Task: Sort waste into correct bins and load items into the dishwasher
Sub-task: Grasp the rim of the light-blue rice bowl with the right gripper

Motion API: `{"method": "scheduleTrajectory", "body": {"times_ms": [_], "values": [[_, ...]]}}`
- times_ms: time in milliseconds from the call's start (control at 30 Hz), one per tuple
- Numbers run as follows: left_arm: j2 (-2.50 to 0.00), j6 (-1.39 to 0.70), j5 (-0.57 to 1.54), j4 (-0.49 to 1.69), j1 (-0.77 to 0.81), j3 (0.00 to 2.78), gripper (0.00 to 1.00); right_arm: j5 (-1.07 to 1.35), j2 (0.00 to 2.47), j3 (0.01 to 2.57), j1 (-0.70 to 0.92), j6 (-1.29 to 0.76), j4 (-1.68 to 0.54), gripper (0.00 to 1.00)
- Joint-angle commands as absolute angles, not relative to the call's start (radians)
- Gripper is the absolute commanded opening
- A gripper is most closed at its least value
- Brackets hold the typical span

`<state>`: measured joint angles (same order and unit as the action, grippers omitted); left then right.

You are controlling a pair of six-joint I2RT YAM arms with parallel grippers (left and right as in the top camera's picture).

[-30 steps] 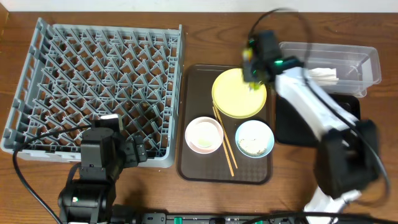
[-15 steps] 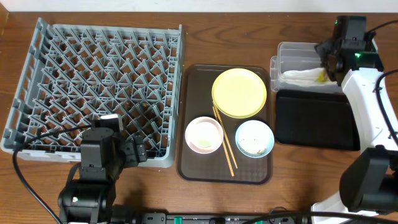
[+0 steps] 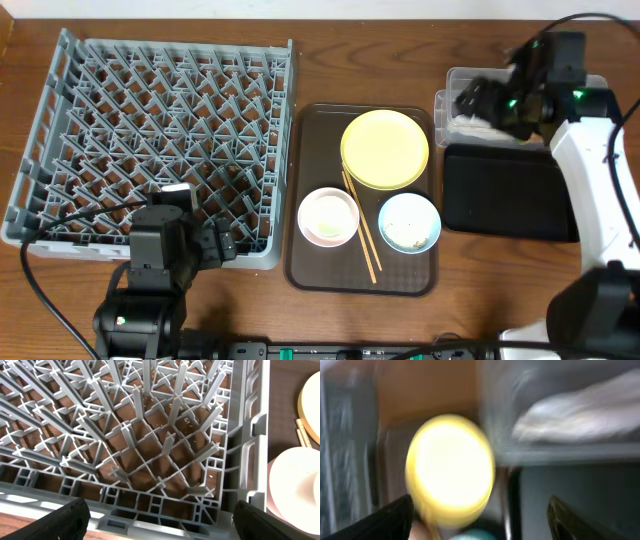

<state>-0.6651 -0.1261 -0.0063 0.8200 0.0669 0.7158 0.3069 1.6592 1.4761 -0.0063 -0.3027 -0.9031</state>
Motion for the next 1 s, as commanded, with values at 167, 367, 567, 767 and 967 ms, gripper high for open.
{"method": "scheduleTrajectory", "body": {"times_ms": [167, 367, 567, 767, 967], "values": [[-0.664, -0.113, -0.008, 0.823, 0.062, 0.740, 0.95, 0.308, 1.634, 1.466, 0.191, -0.100, -1.197, 0.74], [-0.664, -0.113, -0.008, 0.823, 0.062, 0.740, 0.95, 0.169, 1.635, 1.374, 0.354, -0.181, -1.208, 0.73], [-0.664, -0.113, -0.008, 0.823, 0.062, 0.740, 0.95, 0.138, 1.634, 1.168, 0.491, -0.232, -1.028, 0.68], [-0.664, -0.113, -0.008, 0.823, 0.062, 0.740, 0.95, 0.076, 1.635, 0.993, 0.616, -0.334, -0.817, 0.64], [-0.664, -0.113, -0.008, 0.826, 0.062, 0.740, 0.95, -0.062, 1.635, 0.961, 0.693, -0.434, -0.763, 0.51]]}}
